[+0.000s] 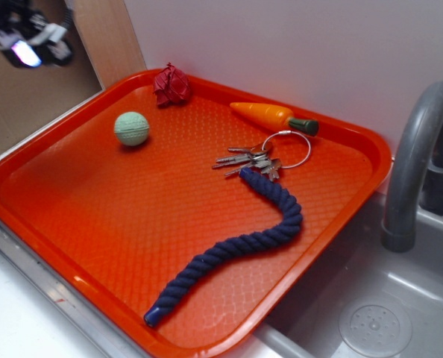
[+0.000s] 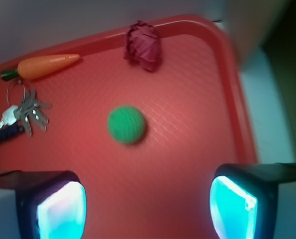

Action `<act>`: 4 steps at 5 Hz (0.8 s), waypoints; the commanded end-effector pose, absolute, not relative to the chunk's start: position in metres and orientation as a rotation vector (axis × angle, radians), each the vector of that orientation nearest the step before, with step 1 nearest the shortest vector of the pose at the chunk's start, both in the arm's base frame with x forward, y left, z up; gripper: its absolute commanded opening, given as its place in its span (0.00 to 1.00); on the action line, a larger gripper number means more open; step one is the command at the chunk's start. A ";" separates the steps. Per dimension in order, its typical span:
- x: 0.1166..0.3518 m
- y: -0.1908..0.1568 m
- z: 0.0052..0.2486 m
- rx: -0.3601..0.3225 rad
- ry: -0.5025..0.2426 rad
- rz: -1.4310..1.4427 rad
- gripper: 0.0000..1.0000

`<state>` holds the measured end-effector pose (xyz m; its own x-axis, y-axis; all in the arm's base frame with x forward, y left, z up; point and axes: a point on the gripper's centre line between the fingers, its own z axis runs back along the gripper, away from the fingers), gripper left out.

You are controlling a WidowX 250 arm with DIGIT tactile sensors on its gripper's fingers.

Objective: Grab the green ball.

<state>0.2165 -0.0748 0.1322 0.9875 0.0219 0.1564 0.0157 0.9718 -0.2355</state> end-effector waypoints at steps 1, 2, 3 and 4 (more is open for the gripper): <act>0.244 -0.109 0.088 -0.236 -0.101 -0.099 1.00; 0.247 -0.119 0.070 -0.238 -0.063 -0.118 1.00; 0.251 -0.122 0.055 -0.230 -0.039 -0.124 1.00; 0.257 -0.117 0.041 -0.171 0.003 -0.091 1.00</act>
